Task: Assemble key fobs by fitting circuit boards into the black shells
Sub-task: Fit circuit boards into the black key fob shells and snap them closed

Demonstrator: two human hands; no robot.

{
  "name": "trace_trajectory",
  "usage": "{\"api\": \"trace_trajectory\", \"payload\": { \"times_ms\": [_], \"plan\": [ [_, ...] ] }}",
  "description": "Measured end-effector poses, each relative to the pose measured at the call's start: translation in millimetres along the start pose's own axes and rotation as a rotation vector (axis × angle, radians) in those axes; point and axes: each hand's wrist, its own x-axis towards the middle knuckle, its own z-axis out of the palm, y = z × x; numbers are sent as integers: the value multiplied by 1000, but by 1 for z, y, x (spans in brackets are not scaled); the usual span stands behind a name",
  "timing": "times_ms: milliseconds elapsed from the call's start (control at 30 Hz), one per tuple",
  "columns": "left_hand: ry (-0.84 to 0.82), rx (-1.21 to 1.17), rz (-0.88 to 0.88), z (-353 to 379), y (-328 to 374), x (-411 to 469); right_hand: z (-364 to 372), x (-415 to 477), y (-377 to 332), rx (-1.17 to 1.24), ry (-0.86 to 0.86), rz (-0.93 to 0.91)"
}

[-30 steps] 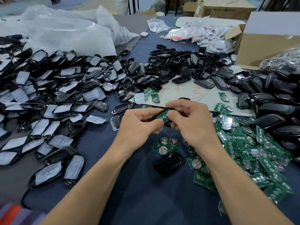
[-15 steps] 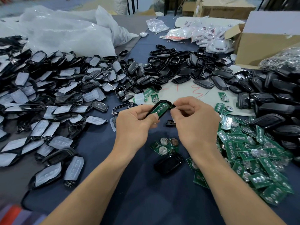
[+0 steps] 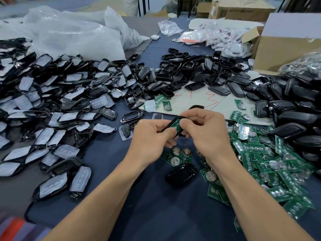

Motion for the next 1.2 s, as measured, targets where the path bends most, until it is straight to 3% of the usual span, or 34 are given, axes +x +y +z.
{"api": "trace_trajectory", "payload": {
  "times_ms": [300, 400, 533, 700, 800, 933, 1033, 1200],
  "plan": [
    [84, 302, 159, -9, -2, -5, 7, -2, -10, -205, -79, -109],
    [281, 460, 222, -16, 3, -2, 17, -4, -16, -233, -85, -120],
    [604, -43, 91, -54, 10, 6, 47, -1, -27, -375, -177, -147],
    [975, -567, 8, -102, 6, 10, 116, 7, -37, -671, -428, -354],
    [1059, -718, 9, -112, 4, 8, 153, 8, -34, -942, -494, -491],
    [1064, -771, 12, -112, 6, 7, 170, 6, -34, -1085, -454, -676],
    [1074, -786, -18, -111, 6, 8, 152, 12, -38, -939, -403, -505],
    [884, -743, -129, -90, 4, 13, 83, 10, -37, -185, -408, 0]
  ]
}}
